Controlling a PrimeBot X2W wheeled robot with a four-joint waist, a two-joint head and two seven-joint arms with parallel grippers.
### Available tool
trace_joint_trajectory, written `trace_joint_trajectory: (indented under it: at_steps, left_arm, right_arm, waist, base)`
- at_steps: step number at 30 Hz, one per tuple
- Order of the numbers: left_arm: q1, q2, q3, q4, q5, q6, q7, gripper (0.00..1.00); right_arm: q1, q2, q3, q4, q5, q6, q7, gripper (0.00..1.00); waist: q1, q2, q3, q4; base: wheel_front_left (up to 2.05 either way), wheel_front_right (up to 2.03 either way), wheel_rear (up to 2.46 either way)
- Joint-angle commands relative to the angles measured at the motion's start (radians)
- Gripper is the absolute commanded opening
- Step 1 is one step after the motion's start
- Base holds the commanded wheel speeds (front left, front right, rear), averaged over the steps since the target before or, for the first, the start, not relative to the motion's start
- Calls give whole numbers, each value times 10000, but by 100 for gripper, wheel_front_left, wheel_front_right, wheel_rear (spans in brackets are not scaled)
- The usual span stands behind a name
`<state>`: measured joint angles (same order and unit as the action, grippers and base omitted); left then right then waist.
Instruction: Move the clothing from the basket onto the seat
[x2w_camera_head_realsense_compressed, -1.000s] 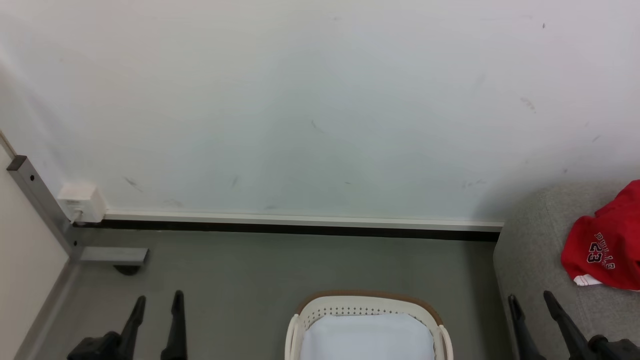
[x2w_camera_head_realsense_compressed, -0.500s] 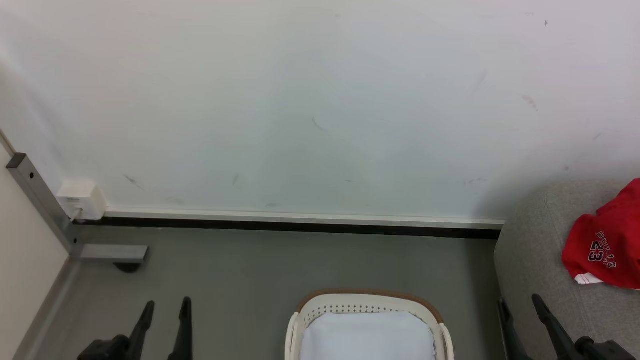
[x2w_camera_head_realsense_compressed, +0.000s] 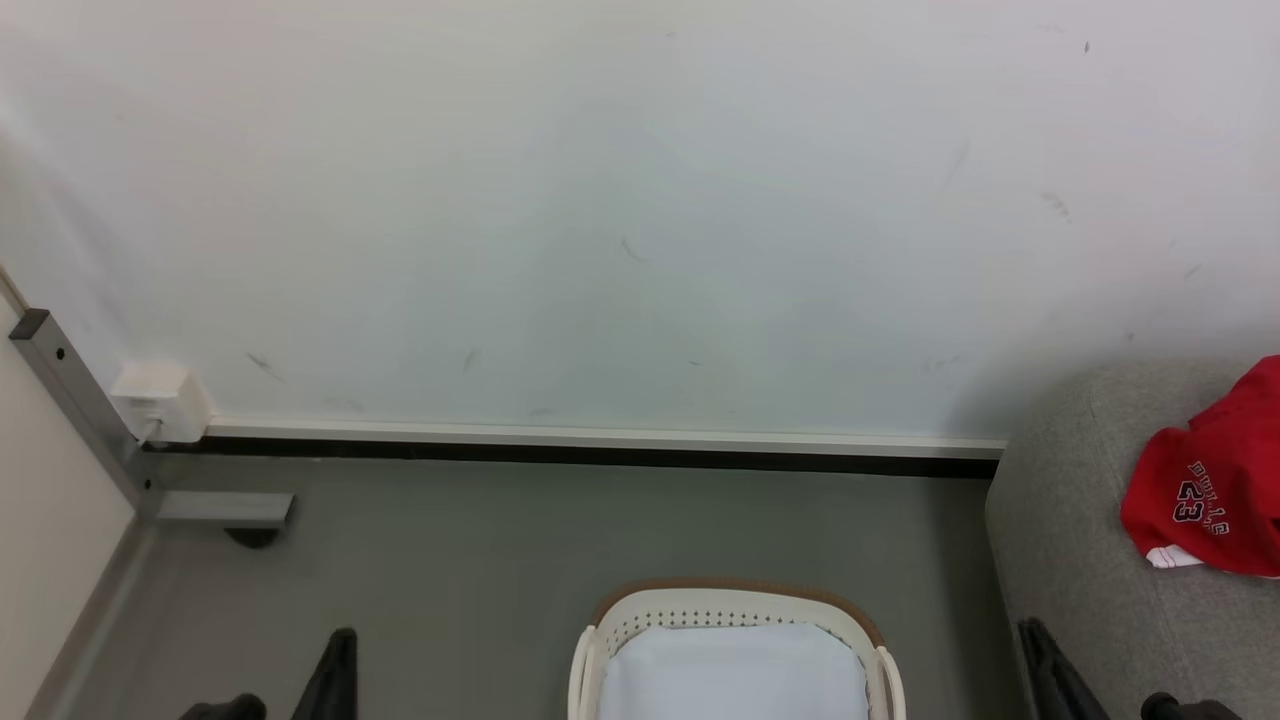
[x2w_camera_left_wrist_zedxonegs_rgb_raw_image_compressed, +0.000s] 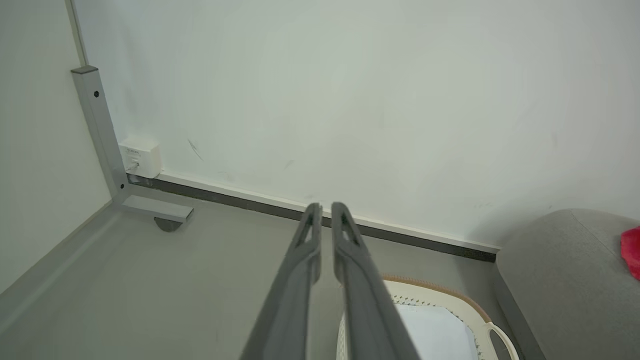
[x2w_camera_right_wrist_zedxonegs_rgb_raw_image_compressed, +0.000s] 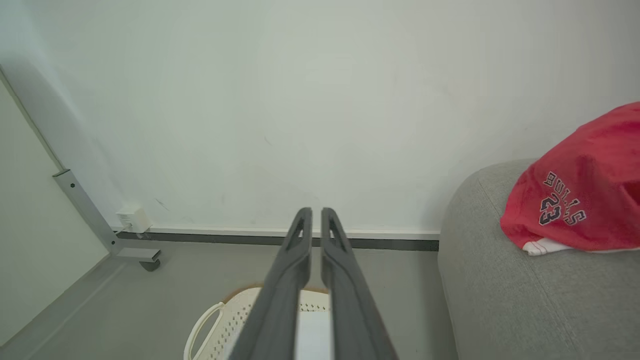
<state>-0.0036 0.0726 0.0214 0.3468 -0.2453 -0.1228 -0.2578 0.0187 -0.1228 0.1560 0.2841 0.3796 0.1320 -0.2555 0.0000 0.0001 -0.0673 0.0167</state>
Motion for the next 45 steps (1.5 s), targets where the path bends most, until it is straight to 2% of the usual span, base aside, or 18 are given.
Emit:
trace_joint_trajectory:
  at_steps: [1,12,45]
  left_arm:
    - [-260,39,152,-69,-481,-3,197,0]
    - [-362,1,231,-260,-2499,-16,704,0]
    - [-679,-85,501,-637,-7042,-9,1903,0]
  right_arm:
    - [-143,-7,-124,-137,500,-1,102,0]
    - [-355,92,-511,-168,2301,-3,640,0]
    - [-792,327,-1387,-249,6367,-9,1860,0]
  waist:
    - [0,-1,12,-2]
    - [0,-1,71,-17]
    - [0,-1,245,-61]
  base:
    - [0,0,0]
    - [0,0,0]
    - [0,0,0]
